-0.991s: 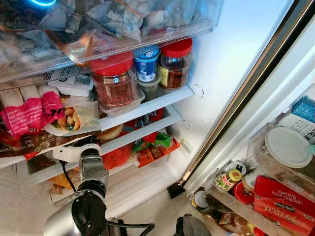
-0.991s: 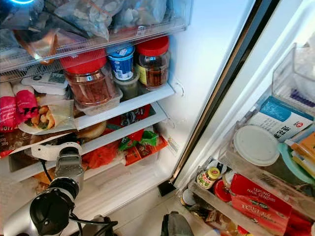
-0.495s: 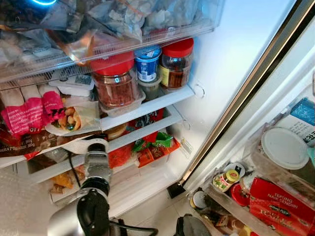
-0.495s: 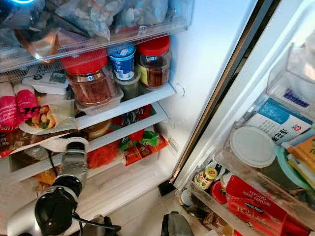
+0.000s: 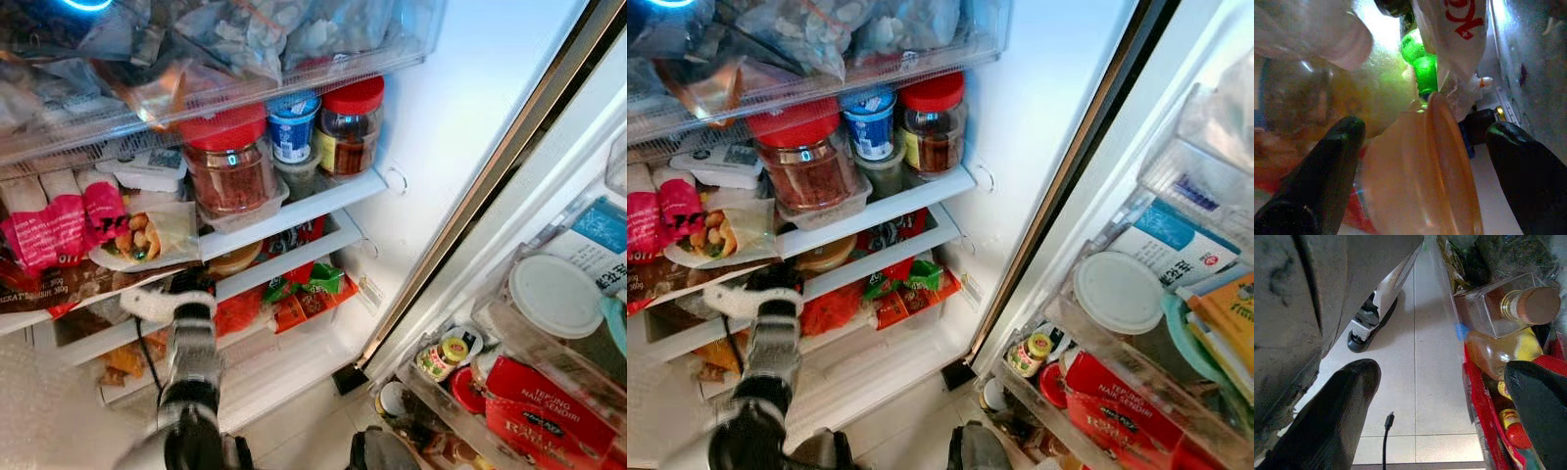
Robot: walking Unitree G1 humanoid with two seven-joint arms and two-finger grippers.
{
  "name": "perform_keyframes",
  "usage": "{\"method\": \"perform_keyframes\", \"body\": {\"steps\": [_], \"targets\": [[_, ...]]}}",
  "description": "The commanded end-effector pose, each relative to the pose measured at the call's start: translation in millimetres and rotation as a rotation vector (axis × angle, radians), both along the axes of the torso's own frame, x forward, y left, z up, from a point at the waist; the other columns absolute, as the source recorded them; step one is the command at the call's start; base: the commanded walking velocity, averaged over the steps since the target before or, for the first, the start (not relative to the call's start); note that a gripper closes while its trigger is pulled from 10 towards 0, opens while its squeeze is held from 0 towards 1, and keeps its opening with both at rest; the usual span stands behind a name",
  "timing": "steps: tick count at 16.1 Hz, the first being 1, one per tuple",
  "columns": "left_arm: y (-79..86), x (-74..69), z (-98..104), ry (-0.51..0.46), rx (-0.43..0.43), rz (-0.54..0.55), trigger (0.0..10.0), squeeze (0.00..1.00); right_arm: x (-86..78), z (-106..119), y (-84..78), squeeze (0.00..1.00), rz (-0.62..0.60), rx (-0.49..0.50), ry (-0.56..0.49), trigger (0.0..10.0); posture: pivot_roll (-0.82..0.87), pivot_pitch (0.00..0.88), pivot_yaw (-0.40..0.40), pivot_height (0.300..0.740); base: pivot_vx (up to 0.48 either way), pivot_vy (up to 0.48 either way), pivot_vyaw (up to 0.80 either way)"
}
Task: Restocking fridge
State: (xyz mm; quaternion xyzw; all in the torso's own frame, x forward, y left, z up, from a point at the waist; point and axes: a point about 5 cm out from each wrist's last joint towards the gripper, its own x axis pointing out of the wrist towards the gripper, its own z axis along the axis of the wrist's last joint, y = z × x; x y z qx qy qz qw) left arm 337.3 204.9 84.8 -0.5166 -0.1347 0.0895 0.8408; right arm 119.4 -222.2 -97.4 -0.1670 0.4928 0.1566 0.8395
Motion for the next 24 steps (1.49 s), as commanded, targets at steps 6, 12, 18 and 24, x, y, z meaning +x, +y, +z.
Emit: {"method": "perform_keyframes", "body": {"steps": [6,12,18,24], "targets": [[-7.7,-17.2,3.3,-0.034,0.093,-0.046,10.0,0.0,-14.0,-4.1,-1.2,0.0,0.002,-0.008,0.045,10.0,-0.25,0.192,-0.085,0.655,0.0,0.0,0.0],[-14.4,-51.5,-5.4,0.031,0.307,-0.093,10.0,0.0,-15.3,-4.8,0.4,0.0,0.005,-0.004,0.048,10.0,-0.23,0.198,-0.08,0.655,0.0,0.0,0.0],[-3.0,-80.4,-19.7,0.175,0.683,-0.109,10.0,0.0,-16.9,-5.4,1.8,0.0,0.015,-0.001,0.055,10.0,-0.22,0.189,-0.069,0.655,0.0,0.0,0.0],[-19.8,-96.0,-37.4,0.253,1.018,-0.266,10.0,0.0,-18.5,-6.6,6.3,0.0,0.016,0.009,0.055,10.0,-0.19,0.167,-0.04,0.655,0.0,0.0,0.0]]}}
